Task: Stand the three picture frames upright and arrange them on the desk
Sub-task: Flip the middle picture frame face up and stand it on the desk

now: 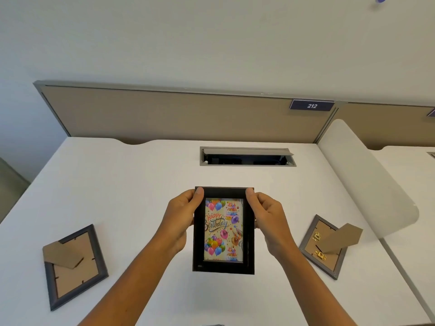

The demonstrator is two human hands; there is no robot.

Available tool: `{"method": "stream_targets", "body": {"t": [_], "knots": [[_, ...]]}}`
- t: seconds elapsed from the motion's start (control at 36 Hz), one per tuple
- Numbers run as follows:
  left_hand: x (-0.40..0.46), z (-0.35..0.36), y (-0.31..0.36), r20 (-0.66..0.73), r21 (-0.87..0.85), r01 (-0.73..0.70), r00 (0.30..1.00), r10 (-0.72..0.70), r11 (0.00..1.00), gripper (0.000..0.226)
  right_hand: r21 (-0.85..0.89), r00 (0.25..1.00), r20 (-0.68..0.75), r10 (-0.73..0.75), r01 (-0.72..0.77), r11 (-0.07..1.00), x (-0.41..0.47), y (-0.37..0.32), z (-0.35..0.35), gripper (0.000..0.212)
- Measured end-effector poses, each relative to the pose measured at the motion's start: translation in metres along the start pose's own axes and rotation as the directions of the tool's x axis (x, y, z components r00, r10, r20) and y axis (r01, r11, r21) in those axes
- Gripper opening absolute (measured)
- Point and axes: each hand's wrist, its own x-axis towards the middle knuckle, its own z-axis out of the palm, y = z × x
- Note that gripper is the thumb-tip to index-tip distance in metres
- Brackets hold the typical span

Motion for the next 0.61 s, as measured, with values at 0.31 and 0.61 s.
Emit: {"method": "stream_targets", "body": {"t": [0.31, 0.61], "knots": [[0.005, 0.017, -0.005, 0.061, 0.008, -0.048, 0.997, 0.048, 0.999, 0.026, -0.002, 0.949, 0.222, 0.225, -0.230, 0.973, -0.004, 0.015, -0.013, 0.066], [0.020, 0.030, -0.019, 0.130, 0.065, -0.051, 0.991, 0.043, 0.997, 0.028, 0.163, 0.928, 0.170, 0.330, -0.357, 0.920, -0.001, 0.038, -0.020, 0.099]]}}
